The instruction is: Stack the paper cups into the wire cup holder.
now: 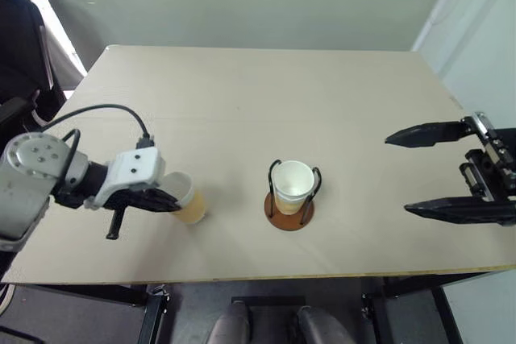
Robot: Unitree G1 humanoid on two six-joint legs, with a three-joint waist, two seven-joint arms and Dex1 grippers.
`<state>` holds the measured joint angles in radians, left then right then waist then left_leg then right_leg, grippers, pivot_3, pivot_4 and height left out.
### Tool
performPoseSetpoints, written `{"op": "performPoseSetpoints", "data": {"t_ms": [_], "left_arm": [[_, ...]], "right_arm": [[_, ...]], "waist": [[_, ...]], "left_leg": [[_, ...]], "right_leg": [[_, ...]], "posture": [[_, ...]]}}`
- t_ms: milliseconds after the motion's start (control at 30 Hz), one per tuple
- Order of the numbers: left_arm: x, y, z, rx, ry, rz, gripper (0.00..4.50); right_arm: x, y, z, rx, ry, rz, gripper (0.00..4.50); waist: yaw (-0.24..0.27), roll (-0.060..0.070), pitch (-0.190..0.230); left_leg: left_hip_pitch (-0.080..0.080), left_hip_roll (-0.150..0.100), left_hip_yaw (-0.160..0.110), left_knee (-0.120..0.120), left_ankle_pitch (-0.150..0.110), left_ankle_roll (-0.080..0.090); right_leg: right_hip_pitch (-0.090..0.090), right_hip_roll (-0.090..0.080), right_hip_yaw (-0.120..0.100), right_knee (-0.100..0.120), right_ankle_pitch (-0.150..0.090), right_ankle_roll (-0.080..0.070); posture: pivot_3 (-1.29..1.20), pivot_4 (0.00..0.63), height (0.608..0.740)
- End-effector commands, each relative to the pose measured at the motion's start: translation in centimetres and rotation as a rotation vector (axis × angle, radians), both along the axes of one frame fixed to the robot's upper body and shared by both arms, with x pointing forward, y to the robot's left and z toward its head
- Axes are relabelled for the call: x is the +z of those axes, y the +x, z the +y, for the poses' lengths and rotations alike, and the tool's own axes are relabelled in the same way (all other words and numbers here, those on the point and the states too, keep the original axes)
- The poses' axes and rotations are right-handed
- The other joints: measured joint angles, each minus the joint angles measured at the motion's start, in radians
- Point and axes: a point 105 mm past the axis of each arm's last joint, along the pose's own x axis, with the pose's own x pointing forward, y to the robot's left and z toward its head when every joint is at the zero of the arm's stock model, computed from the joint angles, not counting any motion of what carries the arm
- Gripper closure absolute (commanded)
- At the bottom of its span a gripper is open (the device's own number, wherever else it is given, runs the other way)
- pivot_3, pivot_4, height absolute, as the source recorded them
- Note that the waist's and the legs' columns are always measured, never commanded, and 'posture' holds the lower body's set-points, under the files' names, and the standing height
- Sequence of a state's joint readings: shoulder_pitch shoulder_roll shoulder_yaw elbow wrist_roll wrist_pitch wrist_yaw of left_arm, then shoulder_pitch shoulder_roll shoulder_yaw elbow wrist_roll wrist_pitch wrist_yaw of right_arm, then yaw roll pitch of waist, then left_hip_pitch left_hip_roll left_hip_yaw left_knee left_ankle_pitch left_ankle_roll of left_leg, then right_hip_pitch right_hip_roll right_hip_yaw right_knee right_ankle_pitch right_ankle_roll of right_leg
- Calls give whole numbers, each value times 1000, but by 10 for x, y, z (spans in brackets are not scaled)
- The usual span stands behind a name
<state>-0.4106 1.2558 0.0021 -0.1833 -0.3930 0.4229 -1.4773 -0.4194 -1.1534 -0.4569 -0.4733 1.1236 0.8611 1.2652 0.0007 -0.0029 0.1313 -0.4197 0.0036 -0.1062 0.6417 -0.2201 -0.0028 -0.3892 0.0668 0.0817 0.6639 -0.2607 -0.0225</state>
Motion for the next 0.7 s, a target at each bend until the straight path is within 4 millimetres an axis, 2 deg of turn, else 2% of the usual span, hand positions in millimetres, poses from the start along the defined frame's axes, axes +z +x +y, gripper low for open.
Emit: {"op": "performPoseSetpoints", "data": {"t_ms": [33,133,233,300,400,500,700], "left_arm": [[51,2,-24,-123,-151,-127,4461],[77,7,-40,-201,-223,-191,4461],[111,11,-69,-330,-348,-250,4461],[119,11,-82,-425,-354,-256,4461],[124,15,-106,-551,-321,-286,4461],[118,13,-128,-670,-268,-282,4461],[91,20,-141,-775,-112,-279,4461]], "right_arm": [[12,-2,-4,-24,-3,-76,0],[13,-4,-4,-24,0,-80,0],[10,-4,-8,-48,1,-75,0],[8,-6,-7,-55,5,-77,0],[7,-9,-5,-67,10,-84,0],[5,-9,-4,-88,10,-91,0],[5,-10,-3,-115,9,-102,0]], "waist": [[5,0,0],[9,0,0],[13,0,0],[13,0,0],[12,0,0],[13,0,0],[12,1,0]], "left_leg": [[0,0,-1,0,0,0],[-1,-1,-1,3,-1,2],[-1,-2,-1,5,-2,3],[-1,-2,-1,6,-2,4],[-1,-4,0,7,-3,7],[-2,-4,0,9,-4,8],[-5,-5,2,16,-6,12]], "right_leg": [[0,0,0,0,0,0],[1,0,0,0,1,1],[2,-1,0,0,1,3],[3,-2,0,-1,1,5],[4,-3,2,-2,0,9],[5,-3,2,-2,0,11],[5,-4,3,-2,-2,16]], "posture": [[0,150,740],[0,150,740],[0,150,740],[0,150,740],[0,150,740],[0,150,740],[0,150,740]]}}
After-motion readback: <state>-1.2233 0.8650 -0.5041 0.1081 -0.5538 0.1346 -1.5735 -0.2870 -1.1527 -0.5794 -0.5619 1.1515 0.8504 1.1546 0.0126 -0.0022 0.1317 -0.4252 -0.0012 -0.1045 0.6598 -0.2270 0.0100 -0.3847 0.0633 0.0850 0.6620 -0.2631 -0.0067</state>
